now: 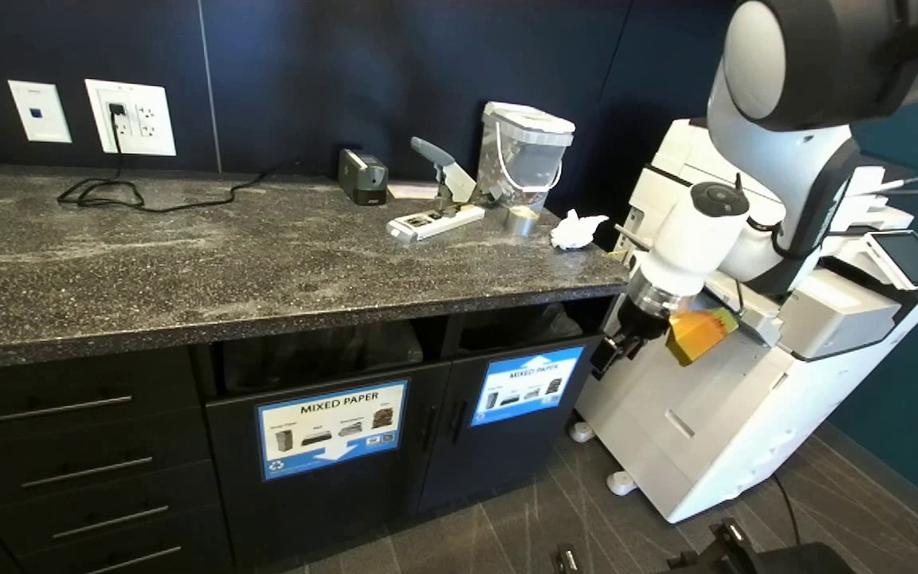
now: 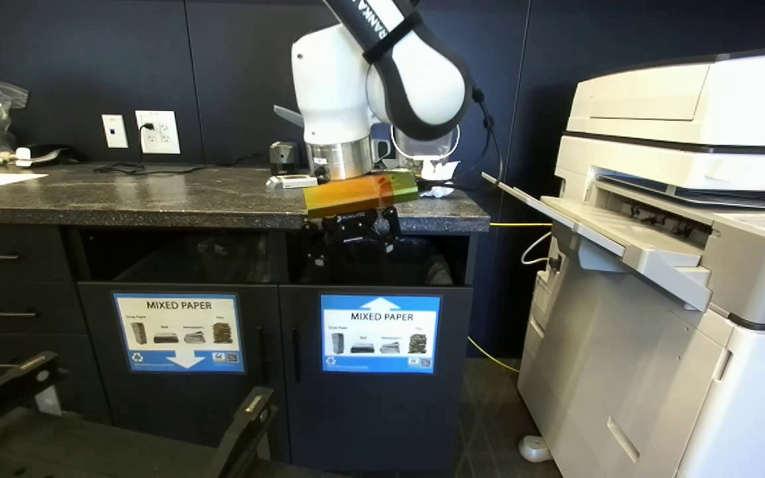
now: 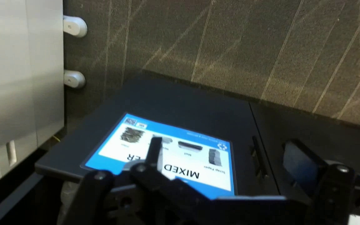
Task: Put the papers in the bin to the right
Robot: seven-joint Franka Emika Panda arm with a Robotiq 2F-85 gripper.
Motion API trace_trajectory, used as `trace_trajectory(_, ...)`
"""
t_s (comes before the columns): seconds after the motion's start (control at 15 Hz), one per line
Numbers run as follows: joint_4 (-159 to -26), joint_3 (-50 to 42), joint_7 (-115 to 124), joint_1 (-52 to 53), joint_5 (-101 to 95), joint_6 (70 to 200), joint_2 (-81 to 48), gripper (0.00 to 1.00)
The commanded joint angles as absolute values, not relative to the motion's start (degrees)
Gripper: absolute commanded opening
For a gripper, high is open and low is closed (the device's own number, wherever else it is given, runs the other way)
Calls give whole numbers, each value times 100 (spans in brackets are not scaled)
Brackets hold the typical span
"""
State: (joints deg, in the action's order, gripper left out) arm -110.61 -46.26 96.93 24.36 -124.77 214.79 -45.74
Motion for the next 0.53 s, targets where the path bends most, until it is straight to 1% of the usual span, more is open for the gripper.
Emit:
trace_trajectory(0.0,-10328,-5999,11187,3550,-13326,23030,-4933,100)
trace_trajectory(0.07,-10110,-6174,11464,3672,-13533,23416,-4892,100)
trace_trajectory(0.33,-9088,-6129,12690,3743,-14569,24704,-4307,100)
trace_trajectory(0.4,-9573,-5465,13182,3647,-15232,24185,-3574,100)
trace_trajectory(0.47,-9807,-6215,12837,4118,-14527,24245,-3940,100)
